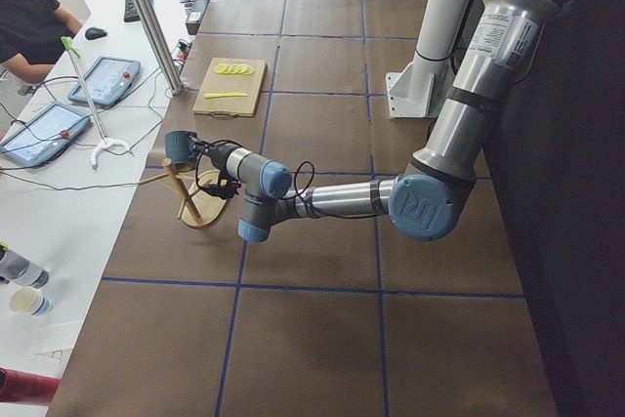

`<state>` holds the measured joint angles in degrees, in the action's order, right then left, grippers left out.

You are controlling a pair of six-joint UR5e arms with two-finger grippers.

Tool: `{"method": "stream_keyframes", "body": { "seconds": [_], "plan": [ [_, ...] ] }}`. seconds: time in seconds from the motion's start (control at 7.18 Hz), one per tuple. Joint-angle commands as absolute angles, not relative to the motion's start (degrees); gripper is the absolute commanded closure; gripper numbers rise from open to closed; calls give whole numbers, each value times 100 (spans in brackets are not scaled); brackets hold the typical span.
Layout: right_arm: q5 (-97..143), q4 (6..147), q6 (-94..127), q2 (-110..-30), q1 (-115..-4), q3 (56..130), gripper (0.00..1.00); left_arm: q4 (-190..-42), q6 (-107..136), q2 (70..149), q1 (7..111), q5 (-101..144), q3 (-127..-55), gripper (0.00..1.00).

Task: Hang cup on storage rack
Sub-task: 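Lower the mug handle onto a peg of the mug tree with the left gripper, then open the left gripper and draw it back from the hanging mug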

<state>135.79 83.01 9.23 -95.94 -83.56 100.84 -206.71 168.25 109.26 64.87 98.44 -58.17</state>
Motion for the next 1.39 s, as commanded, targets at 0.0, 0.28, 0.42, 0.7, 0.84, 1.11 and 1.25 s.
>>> {"method": "stream_keyframes", "body": {
  "seconds": [0.0, 0.28, 0.42, 0.7, 0.84, 1.11, 1.25],
  "plan": [
    [13579, 8297, 923, -9598, -8358, 10090, 0, -20751, 16805, 10942, 6478, 9844, -5766, 52],
    [13588, 8297, 923, -9589, -8358, 10090, 0, -20751, 16796, 10951, 6469, 9844, -5722, 6],
    [13588, 8297, 923, -9589, -8358, 10090, 0, -20760, 16796, 10951, 6469, 9844, -5730, 4],
    [13588, 8297, 932, -9589, -8358, 10099, 0, -20925, 16700, 10881, 6477, 9888, -5766, 1],
    [13588, 8297, 932, -9580, -8358, 10099, 0, -21144, 15864, 10742, 6478, 9922, -5766, 0],
    [13588, 8288, 923, -9571, -8358, 10099, 0, -21173, 14097, 10521, 6486, 10239, -5774, 0],
    [13588, 8288, 923, -9571, -8358, 10099, 0, -21182, 13167, 10364, 6486, 10239, -5766, 0]
  ]
}}
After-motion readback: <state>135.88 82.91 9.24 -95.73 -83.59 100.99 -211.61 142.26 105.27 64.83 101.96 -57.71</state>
